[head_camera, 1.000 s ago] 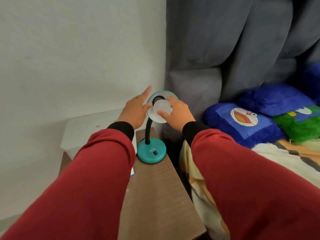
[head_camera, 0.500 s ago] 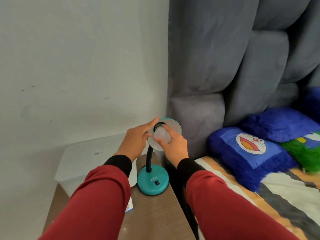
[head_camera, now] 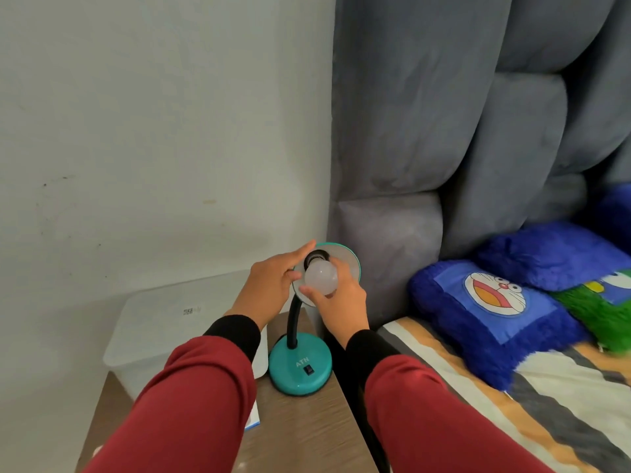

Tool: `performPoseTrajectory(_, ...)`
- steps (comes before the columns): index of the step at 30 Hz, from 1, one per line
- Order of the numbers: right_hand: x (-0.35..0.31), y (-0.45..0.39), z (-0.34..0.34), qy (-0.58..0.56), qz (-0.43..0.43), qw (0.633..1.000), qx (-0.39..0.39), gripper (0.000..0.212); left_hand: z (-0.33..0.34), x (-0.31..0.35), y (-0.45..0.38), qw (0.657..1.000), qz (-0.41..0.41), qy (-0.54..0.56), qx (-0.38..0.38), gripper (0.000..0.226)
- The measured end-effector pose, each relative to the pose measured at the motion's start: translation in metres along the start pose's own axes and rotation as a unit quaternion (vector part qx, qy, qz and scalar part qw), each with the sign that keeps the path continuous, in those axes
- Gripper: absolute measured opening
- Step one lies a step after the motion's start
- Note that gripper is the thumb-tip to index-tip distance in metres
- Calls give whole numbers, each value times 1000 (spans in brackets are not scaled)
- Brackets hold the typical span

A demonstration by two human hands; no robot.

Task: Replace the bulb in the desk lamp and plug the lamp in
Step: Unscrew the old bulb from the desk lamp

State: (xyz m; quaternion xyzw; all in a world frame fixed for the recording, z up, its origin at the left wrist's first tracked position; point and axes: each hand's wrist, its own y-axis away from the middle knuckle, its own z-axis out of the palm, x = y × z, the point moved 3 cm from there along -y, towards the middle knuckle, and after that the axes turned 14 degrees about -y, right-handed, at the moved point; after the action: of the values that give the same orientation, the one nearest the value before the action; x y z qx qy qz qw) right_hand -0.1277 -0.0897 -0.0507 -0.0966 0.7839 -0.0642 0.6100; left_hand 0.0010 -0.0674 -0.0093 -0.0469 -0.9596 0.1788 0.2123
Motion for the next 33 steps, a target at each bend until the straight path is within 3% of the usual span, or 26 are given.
performPoseTrajectory(7,-7,-2,4,72,-54,995,-48,56,0,-4,-2,1000,8,-6,9,58)
performPoseTrajectory(16,-13,-4,4,100,-77,991,-55,56,3,-7,-1,1000,4,-2,13,59)
performPoseTrajectory(20,-11,-1,0,-35,0,999,32,67,3,-4,-2,1000,7,2,14,58)
performPoseTrajectory(23,-7,-2,-2,-106,46,991,69,62,5,-5,-2,1000,8,-4,13,58)
performPoseTrajectory(33,-7,0,-2,76,-84,994,-15,60,4,-6,-2,1000,-6,1,14,57)
